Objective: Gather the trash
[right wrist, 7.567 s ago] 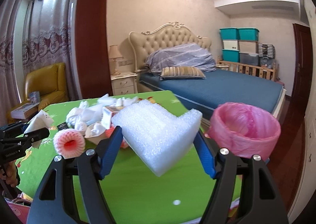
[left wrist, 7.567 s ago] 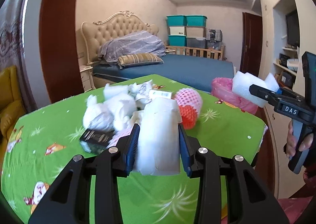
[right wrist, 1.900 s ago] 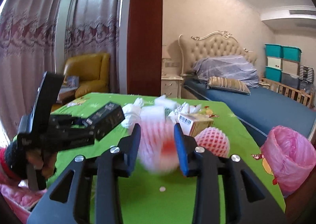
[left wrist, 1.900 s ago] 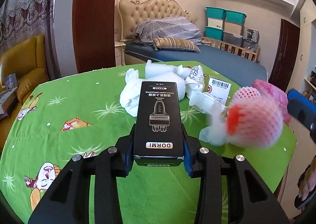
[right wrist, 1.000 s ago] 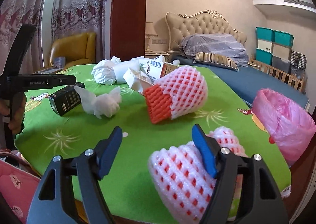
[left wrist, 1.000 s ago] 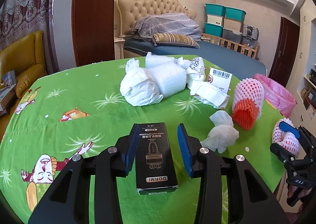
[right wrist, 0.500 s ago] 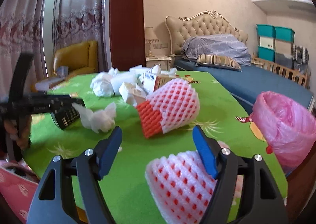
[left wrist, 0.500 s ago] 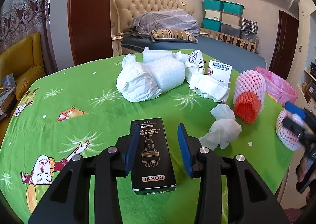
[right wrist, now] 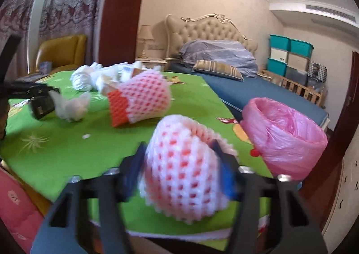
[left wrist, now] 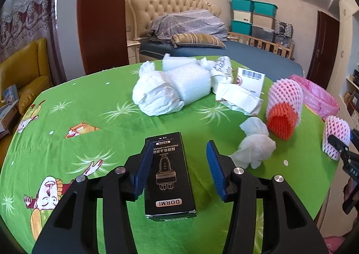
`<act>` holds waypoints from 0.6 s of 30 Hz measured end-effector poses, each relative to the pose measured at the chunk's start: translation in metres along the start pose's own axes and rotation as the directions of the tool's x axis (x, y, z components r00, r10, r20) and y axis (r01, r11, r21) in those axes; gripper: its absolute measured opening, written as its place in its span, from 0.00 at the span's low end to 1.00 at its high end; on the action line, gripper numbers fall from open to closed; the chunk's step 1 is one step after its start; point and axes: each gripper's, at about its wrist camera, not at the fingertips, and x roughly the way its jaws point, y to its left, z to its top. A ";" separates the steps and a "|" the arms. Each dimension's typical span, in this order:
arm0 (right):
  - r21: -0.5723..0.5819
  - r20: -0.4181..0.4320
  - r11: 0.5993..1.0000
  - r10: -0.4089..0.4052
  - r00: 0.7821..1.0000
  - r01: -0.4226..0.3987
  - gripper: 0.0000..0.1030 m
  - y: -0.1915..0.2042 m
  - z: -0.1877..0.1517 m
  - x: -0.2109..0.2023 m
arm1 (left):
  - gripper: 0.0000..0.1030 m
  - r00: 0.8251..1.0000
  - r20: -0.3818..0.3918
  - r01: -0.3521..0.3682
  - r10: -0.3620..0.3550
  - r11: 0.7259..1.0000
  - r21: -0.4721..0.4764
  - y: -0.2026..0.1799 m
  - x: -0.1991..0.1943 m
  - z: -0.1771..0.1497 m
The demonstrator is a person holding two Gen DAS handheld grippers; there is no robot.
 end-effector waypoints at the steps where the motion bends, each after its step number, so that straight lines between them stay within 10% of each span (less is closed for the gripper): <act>1: 0.014 0.008 1.000 0.001 1.000 -0.001 0.45 -0.002 0.001 0.000 | 0.45 1.000 -0.002 -0.002 0.002 1.000 -0.010 0.002 0.000 0.000; 8: -0.007 0.052 1.000 0.002 0.999 -0.001 0.43 0.013 0.010 -0.008 | 0.45 1.000 -0.022 -0.011 0.010 0.999 -0.034 0.015 0.001 -0.003; 18: -0.023 0.104 0.998 0.055 0.993 -0.053 0.44 0.031 0.025 -0.023 | 0.03 1.000 0.014 -0.006 0.006 1.000 0.008 0.006 -0.015 0.005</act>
